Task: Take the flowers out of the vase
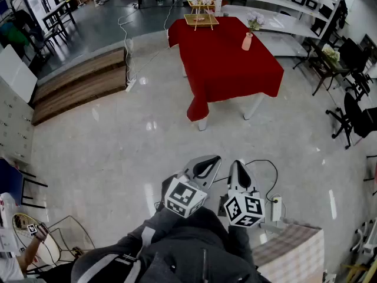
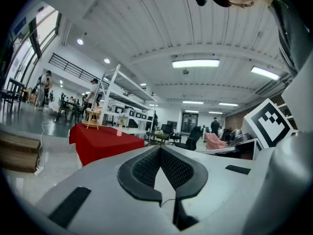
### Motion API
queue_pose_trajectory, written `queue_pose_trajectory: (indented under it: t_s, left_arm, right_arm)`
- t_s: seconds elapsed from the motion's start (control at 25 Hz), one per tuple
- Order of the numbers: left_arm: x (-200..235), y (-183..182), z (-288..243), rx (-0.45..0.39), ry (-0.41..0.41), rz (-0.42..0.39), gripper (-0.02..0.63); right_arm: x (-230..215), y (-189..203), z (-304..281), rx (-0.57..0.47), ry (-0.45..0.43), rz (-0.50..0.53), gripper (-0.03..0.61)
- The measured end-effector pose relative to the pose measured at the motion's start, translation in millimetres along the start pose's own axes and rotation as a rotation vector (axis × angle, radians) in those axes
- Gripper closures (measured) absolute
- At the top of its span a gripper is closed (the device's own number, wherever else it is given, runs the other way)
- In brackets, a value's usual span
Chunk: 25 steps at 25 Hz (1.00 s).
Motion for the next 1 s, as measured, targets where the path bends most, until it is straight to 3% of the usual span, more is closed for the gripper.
queue_pose_trajectory:
  t_s: [0.44,1.0]
  left_arm:
    - [-12.6,4.5,-1.1,0.003,0.024,0.023,0.604]
    - [23.2,4.7,-57.8,0.029,0.051,0.095,0.604]
  right_arm:
    - [7.7,3.8,4.4,-0.002,-0.042,-0.022,0.565]
    - [-18.2,-5.5,-44.9,0.036,-0.007,-0.034,0.565]
Point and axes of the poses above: the fingertips, and each gripper's own axes: z backward along the fingers, x to its left, y out of its underside, the point moved 7 cm from there along z, backward along the fingers, and after that the axes turned 4 degrees about z, right-handed, at the moved point
